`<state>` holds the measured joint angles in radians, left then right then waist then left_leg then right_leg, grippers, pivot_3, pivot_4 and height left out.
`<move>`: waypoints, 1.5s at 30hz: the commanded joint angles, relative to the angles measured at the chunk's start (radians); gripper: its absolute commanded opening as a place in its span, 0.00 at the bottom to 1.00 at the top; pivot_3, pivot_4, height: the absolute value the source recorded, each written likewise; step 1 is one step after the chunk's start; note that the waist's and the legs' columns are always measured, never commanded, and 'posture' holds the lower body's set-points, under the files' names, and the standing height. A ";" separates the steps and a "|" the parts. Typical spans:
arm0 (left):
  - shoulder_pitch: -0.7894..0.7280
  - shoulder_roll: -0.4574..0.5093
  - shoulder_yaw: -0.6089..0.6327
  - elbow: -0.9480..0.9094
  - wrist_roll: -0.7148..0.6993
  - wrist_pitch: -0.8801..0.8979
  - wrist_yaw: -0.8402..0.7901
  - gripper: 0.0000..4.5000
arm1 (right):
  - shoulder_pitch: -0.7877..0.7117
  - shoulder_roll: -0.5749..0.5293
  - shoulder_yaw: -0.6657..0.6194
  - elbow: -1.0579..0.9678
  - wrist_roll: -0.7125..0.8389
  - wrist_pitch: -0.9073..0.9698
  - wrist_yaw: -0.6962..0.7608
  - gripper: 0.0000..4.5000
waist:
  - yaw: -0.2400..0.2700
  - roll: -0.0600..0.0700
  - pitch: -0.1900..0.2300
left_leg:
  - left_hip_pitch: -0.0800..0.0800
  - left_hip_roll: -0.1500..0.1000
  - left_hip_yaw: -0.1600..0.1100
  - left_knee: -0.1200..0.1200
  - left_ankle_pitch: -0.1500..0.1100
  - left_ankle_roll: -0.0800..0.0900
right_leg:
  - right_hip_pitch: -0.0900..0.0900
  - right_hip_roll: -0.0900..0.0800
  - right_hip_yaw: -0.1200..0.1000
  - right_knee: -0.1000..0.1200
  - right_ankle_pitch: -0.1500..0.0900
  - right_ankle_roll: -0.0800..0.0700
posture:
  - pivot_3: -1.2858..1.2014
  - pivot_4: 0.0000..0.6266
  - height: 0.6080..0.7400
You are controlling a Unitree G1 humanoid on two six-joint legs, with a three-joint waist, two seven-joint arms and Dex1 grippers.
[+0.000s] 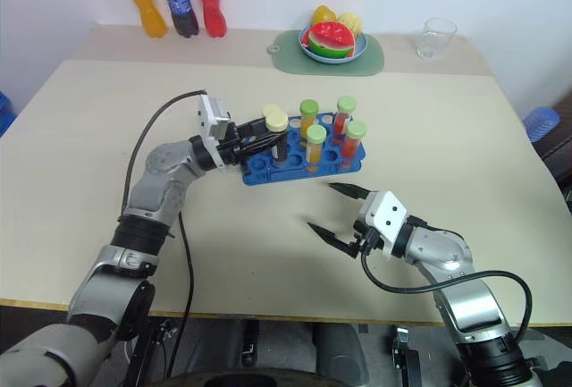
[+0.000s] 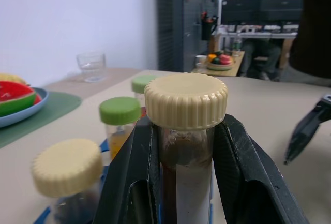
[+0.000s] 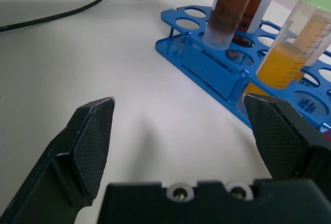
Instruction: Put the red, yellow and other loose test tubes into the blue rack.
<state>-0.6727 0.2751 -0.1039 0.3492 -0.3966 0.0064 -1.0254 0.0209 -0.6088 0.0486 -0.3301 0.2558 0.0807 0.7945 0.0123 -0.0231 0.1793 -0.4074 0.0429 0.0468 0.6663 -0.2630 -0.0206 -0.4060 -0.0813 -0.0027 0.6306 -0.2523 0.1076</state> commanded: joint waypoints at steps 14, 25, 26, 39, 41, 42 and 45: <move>-0.004 0.006 0.009 0.102 0.077 -0.012 0.039 0.19 | -0.008 -0.005 -0.033 -0.018 0.009 -0.015 0.000 0.98 | -0.001 0.000 -0.001 | 0.001 0.000 0.000 0.000 0.000 0.000 | 0.001 0.000 0.000 0.000 0.000 0.000 | 0.52 0.24 1.00; 0.049 0.008 0.008 0.029 0.051 0.019 0.009 0.19 | 0.000 -0.004 -0.035 -0.017 0.010 -0.017 -0.002 0.98 | 0.000 0.000 -0.002 | 0.001 0.000 0.000 0.000 0.000 0.000 | 0.001 0.000 0.000 0.000 0.000 -0.001 | 0.52 0.24 1.00; 0.051 0.008 0.010 0.028 0.052 0.021 0.009 0.19 | 0.002 -0.004 -0.036 -0.016 0.009 -0.018 -0.002 0.98 | 0.000 0.001 -0.002 | 0.001 0.000 0.000 0.000 0.000 0.000 | 0.001 0.000 0.000 0.000 -0.001 -0.001 | 0.52 0.24 1.00; 0.044 -0.017 0.026 0.032 0.053 0.036 0.008 0.62 | 0.013 0.003 -0.051 -0.031 0.026 0.017 -0.015 0.98 | 0.000 0.000 -0.002 | -0.001 0.000 -0.001 0.000 0.000 0.001 | -0.001 0.001 0.000 0.000 0.000 -0.001 | 0.52 0.24 1.00; 0.044 -0.020 0.034 0.018 0.055 0.031 0.018 0.87 | 0.014 0.002 -0.054 -0.035 0.029 0.023 -0.016 0.98 | 0.000 0.000 -0.002 | -0.001 0.001 -0.001 0.000 0.000 0.001 | -0.001 0.001 0.000 0.000 0.000 0.000 | 0.52 0.24 1.00; 0.045 -0.020 0.039 0.005 0.053 0.030 0.026 0.98 | 0.015 0.001 -0.056 -0.038 0.030 0.025 -0.016 0.98 | 0.000 0.000 -0.002 | -0.001 0.001 -0.001 0.000 0.000 0.001 | -0.001 0.001 0.000 0.000 0.000 0.000 | 0.52 0.24 1.00; 0.051 -0.014 0.072 -0.064 -0.003 0.078 0.025 1.00 | 0.024 0.001 -0.062 -0.047 0.033 0.032 -0.020 0.98 | 0.000 0.000 -0.002 | -0.001 0.001 -0.001 0.000 0.000 0.001 | -0.001 0.001 0.000 0.000 0.000 0.000 | 0.52 0.24 1.00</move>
<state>-0.6205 0.2558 -0.0682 0.3512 -0.3590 0.0727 -1.0021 0.0383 -0.6078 0.0216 -0.3332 0.2665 0.1138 0.7807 0.0120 -0.0229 0.1775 -0.4082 0.0435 0.0461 0.6660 -0.2634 -0.0198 -0.4068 -0.0807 -0.0031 0.6304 -0.2525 0.1071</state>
